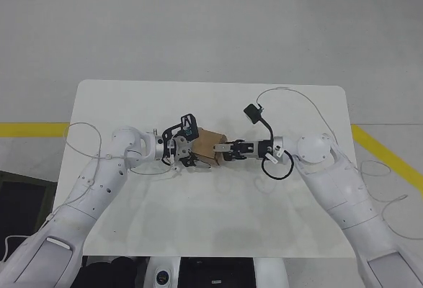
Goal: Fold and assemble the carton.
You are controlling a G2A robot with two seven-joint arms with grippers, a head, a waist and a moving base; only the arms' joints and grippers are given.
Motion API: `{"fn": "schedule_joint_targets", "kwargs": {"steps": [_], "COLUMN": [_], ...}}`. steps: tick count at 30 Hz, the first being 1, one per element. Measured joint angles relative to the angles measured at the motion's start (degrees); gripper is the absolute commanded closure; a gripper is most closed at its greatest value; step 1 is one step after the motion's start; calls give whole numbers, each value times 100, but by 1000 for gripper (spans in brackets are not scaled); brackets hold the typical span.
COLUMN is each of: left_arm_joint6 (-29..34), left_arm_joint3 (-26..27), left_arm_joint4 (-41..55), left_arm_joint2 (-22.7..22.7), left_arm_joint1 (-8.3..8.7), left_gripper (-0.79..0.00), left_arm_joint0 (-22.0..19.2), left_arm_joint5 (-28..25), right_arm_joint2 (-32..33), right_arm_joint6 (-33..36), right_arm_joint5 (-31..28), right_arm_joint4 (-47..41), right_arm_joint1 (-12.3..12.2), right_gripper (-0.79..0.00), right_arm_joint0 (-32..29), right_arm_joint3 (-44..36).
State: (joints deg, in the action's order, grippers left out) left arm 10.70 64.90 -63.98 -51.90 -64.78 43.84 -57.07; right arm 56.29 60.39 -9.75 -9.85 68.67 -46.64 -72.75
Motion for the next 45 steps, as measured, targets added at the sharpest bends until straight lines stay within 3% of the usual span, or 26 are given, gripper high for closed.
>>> {"fn": "schedule_joint_targets", "kwargs": {"steps": [3, 9, 45], "left_arm_joint6": [1, 21, 50], "left_arm_joint3": [0, -7, -1], "left_arm_joint4": [0, -4, -9], "left_arm_joint2": [0, 2, 3], "left_arm_joint1": [0, -2, -7], "left_gripper": [-785, -785, -785], "left_arm_joint0": [0, -2, 5], "left_arm_joint5": [-1, 9, 8], "right_arm_joint2": [18, -8, 3], "right_arm_joint6": [2, -17, -18], "right_arm_joint5": [-24, 37, 525], "right_arm_joint4": [-74, -81, 201], "right_arm_joint1": [0, 9, -33], "right_gripper": [-311, -265, -123], "right_arm_joint0": [-12, 3, -78], "right_arm_joint3": [33, 132, 176]}}
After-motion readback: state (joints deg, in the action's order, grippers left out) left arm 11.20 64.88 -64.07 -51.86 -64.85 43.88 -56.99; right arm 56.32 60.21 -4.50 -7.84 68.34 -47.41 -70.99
